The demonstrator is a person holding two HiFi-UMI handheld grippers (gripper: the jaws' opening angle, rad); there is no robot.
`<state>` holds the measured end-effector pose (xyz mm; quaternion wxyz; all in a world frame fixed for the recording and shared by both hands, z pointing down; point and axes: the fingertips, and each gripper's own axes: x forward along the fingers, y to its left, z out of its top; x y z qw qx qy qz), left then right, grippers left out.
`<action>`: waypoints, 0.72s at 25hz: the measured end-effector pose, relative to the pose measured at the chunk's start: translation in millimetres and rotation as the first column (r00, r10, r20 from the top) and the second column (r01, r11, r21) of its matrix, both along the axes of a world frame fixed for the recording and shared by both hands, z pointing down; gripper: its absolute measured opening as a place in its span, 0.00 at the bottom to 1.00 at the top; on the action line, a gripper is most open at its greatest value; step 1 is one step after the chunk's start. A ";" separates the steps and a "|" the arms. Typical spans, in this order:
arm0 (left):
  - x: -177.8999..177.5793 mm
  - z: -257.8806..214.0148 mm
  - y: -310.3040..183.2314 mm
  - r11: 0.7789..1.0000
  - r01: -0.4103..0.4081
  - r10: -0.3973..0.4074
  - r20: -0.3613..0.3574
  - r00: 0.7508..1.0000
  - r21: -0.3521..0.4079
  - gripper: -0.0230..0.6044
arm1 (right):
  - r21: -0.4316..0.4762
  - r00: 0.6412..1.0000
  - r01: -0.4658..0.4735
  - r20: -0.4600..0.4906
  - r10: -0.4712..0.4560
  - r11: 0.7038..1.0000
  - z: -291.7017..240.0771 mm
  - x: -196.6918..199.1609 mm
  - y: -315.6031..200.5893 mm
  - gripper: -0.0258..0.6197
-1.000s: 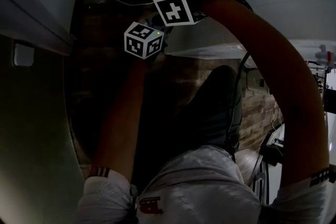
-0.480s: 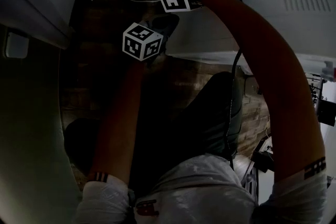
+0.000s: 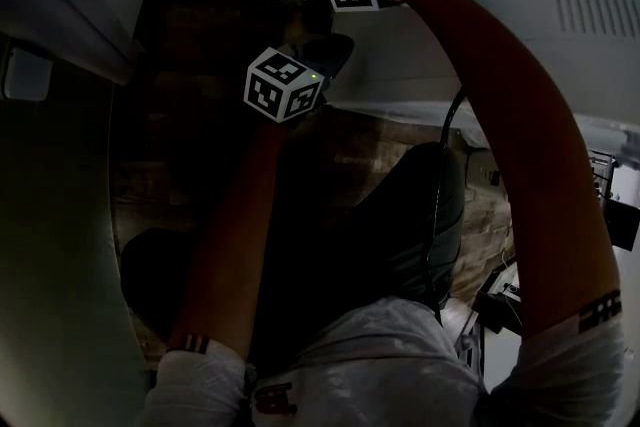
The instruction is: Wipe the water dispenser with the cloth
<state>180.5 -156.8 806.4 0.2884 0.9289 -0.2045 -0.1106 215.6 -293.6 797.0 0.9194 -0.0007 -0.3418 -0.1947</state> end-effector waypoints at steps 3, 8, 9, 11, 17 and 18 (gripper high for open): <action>-0.4 -1.5 -0.5 1.000 0.009 -0.009 -0.011 1.000 -0.007 0.03 | -0.011 1.000 0.003 -0.013 -0.003 1.000 1.7 8.8 0.9 0.18; -1.4 3.4 -3.4 1.000 0.016 -0.016 -0.011 1.000 -0.016 0.03 | -0.040 1.000 -0.016 -0.021 0.016 0.999 7.8 10.7 14.5 0.18; -1.8 5.0 -3.5 1.000 0.018 -0.018 -0.010 1.000 -0.018 0.03 | -0.051 1.000 -0.024 -0.020 0.023 0.998 9.2 9.7 19.4 0.18; -2.4 7.6 -2.9 1.000 0.017 -0.017 -0.005 1.000 -0.019 0.03 | -0.078 0.999 -0.042 -0.019 0.040 0.996 10.7 7.3 31.4 0.18; -7.8 14.8 -0.9 1.000 0.014 -0.013 0.012 1.000 -0.024 0.03 | -0.123 0.987 -0.150 -0.073 0.141 0.981 -19.7 1.0 87.7 0.18; -9.5 16.4 -0.9 1.000 0.015 -0.014 0.014 1.000 -0.025 0.03 | -0.136 0.985 -0.162 -0.077 0.153 0.977 -21.0 -0.6 96.7 0.18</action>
